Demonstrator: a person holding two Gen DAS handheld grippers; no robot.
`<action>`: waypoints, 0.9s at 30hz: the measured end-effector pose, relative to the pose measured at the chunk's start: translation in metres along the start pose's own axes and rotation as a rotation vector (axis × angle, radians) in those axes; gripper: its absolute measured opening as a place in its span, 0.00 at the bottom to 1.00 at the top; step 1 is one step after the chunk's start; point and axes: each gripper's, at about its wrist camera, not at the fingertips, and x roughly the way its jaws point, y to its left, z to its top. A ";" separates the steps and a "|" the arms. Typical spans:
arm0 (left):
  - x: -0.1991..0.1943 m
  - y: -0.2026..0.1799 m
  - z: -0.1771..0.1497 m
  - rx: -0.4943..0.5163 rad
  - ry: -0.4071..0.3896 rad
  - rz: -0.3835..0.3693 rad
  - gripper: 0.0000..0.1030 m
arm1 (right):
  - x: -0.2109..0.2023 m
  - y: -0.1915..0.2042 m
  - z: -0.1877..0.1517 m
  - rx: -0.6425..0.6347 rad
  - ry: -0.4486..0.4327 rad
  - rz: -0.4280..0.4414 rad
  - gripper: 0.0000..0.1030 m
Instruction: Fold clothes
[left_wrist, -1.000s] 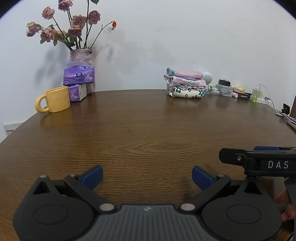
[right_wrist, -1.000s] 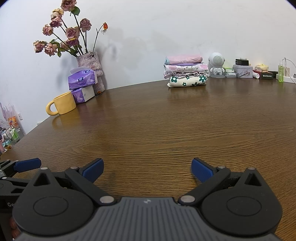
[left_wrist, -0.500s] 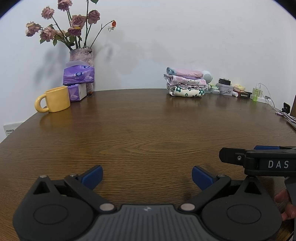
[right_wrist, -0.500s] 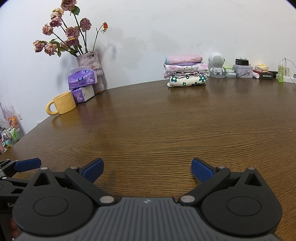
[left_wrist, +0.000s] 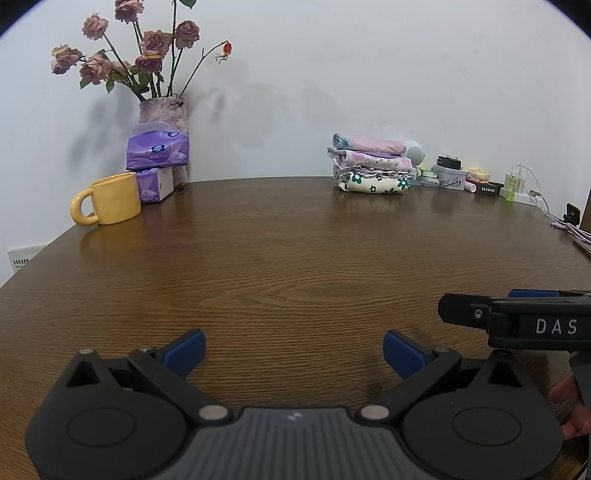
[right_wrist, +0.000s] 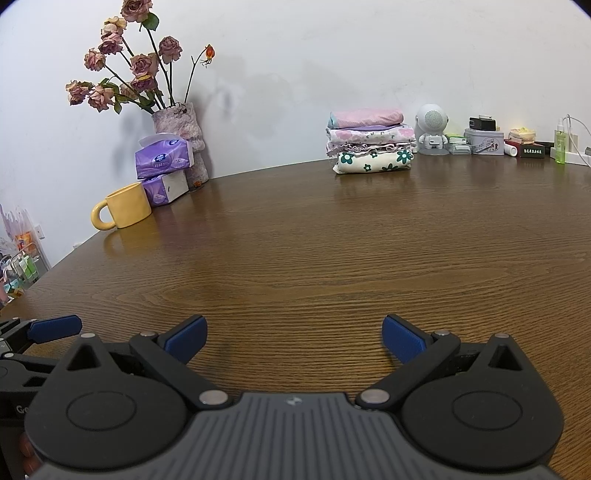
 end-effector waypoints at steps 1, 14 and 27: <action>0.000 0.000 0.000 0.000 0.000 0.000 1.00 | 0.000 0.000 0.000 0.000 0.000 0.000 1.00; 0.000 0.001 0.000 0.002 -0.003 -0.001 1.00 | 0.000 -0.001 0.001 0.004 0.002 0.003 1.00; 0.000 0.000 0.000 0.006 -0.005 0.000 1.00 | 0.000 -0.002 0.001 0.006 0.002 0.004 1.00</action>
